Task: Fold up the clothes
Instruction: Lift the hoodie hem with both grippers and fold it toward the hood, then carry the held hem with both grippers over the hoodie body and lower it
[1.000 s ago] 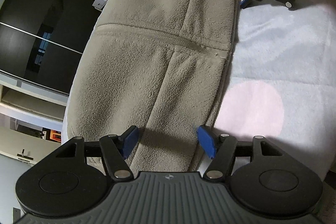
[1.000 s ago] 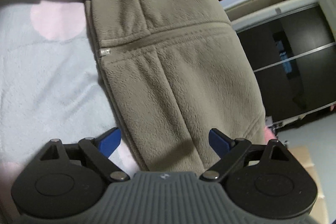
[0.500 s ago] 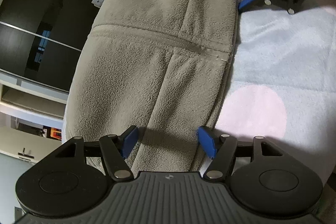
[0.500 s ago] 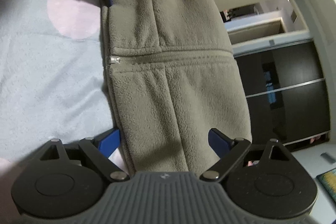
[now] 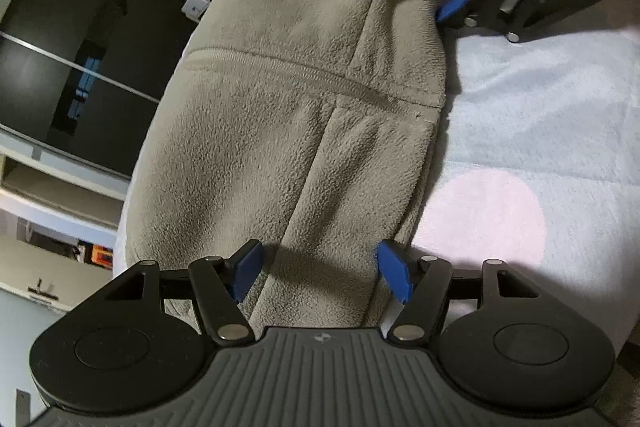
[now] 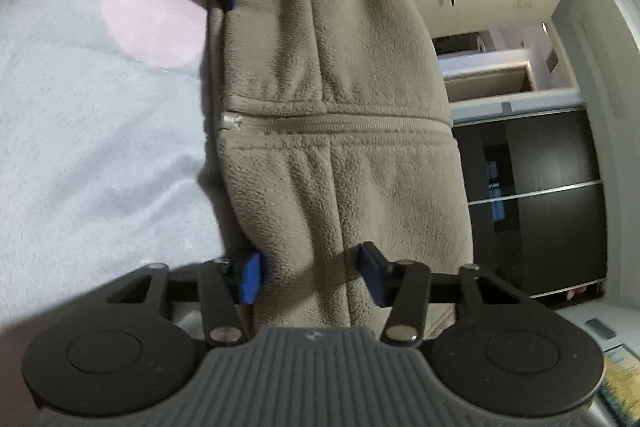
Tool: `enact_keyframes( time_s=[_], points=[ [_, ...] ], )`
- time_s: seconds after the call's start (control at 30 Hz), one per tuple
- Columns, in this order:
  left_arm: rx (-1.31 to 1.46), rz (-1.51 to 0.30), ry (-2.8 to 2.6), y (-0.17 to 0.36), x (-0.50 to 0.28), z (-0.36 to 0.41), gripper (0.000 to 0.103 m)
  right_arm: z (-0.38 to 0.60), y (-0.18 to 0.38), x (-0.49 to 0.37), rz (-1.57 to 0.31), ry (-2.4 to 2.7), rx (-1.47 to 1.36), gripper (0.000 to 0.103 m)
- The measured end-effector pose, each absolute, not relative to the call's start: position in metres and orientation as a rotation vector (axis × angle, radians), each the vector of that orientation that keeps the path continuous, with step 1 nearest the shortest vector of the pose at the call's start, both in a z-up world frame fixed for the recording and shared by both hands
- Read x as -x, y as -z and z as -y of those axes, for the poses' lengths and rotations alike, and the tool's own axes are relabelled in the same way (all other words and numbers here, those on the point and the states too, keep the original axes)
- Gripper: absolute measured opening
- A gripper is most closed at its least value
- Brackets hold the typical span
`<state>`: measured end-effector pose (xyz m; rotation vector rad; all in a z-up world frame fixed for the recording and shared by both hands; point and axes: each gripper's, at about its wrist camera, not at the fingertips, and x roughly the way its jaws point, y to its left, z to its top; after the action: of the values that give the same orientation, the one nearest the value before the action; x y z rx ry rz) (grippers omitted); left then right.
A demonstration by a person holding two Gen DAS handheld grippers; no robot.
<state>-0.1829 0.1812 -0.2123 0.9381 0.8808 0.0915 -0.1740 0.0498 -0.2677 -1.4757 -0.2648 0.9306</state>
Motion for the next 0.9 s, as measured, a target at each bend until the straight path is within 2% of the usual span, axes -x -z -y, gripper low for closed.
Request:
enact_keyframes(
  time_s=[0.07, 0.17, 0.5, 0.57, 0.7, 0.9],
  points=[
    [-0.953, -0.849, -0.077, 0.212, 0.186, -0.178, 0.063, -0.048, 0.262, 0.175, 0.27, -0.927, 1.449, 0.041],
    [-0.964, -0.811, -0.062, 0.212, 0.188, -0.171, 0.064, -0.047, 0.246, 0.177, 0.267, -0.927, 1.381, 0.038],
    [-0.981, -0.782, -0.111, 0.226, 0.184, -0.154, 0.065, -0.05, 0.21, 0.164, 0.282, -0.882, 1.219, 0.035],
    [-1.013, -0.72, -0.082, 0.225, 0.192, -0.143, 0.065, -0.053, 0.204, 0.161, 0.28, -0.875, 1.195, 0.035],
    [-1.035, -0.694, -0.095, 0.227, 0.188, -0.129, 0.073, -0.056, 0.199, 0.157, 0.271, -0.874, 1.173, 0.035],
    [-0.986, -0.786, -0.245, 0.227, 0.177, -0.145, 0.072, -0.057, 0.196, 0.154, 0.259, -0.889, 1.153, 0.035]
  ],
)
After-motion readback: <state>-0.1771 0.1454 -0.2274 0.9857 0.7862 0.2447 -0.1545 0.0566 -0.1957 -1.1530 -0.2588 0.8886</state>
